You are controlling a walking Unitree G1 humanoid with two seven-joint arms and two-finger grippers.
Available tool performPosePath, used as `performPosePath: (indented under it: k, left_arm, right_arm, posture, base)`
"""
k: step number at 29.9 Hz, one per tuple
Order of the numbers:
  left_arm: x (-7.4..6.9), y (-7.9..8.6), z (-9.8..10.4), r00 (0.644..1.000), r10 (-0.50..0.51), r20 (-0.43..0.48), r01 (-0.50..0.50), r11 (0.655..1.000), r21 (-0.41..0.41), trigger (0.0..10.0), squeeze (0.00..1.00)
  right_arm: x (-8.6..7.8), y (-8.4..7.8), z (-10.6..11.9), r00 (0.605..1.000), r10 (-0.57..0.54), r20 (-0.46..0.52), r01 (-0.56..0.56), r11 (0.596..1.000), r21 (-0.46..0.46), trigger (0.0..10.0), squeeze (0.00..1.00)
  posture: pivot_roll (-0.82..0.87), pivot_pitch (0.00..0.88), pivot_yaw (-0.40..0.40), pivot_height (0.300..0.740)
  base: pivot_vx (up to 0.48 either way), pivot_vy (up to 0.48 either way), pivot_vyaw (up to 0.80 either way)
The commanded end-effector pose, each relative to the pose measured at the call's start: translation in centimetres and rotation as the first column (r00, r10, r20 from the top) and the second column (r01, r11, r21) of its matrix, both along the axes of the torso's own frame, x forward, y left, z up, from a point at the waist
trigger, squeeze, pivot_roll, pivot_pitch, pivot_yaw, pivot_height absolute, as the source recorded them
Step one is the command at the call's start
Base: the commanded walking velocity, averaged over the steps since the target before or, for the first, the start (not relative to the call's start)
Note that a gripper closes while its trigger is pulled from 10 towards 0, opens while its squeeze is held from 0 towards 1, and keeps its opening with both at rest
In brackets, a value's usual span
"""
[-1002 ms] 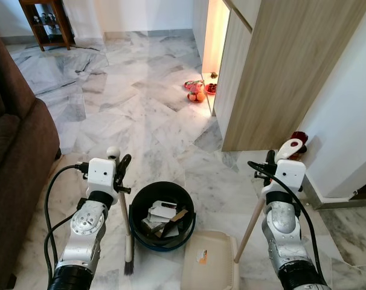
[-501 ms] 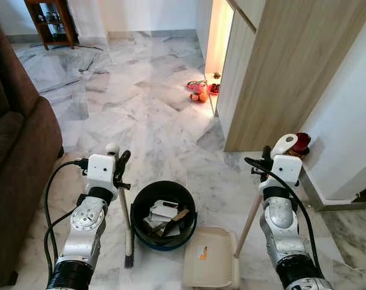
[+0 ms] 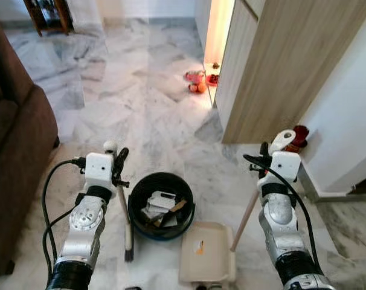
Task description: Sweep floor
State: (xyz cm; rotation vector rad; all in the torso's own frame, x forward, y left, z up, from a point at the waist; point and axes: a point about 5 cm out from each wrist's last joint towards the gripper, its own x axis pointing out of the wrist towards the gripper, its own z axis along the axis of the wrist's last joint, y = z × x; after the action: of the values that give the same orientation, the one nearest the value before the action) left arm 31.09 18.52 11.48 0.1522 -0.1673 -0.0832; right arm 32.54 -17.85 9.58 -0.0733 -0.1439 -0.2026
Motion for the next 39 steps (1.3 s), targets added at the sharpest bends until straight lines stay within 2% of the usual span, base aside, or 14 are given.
performPosePath:
  k: [1,31,39]
  left_arm:
    - [-0.1,0.1,0.6,0.999,0.004,0.039,-0.004,1.0,0.007,10.0,0.0]
    - [-0.3,-0.3,0.6,0.999,-0.008,0.039,0.007,1.0,0.012,10.0,0.0]
    - [-0.3,-0.3,0.5,1.0,-0.002,0.03,0.001,1.0,0.021,10.0,0.0]
  right_arm:
    - [-0.1,-0.1,0.1,1.0,0.0,0.016,0.0,1.0,0.005,10.0,0.0]
    - [-0.2,0.6,-0.6,1.0,0.023,-0.011,-0.022,0.999,0.025,10.0,0.0]
    - [-0.3,0.6,-0.9,0.999,0.024,-0.024,-0.023,0.999,0.028,10.0,0.0]
  posture:
    - [-0.07,0.115,-0.03,0.74]
    - [-0.06,0.104,-0.032,0.74]
    - [-0.06,0.096,-0.034,0.74]
  base:
    - [-0.259,0.0,0.0]
    - [-0.256,0.0,0.0]
    - [0.0,0.0,0.0]
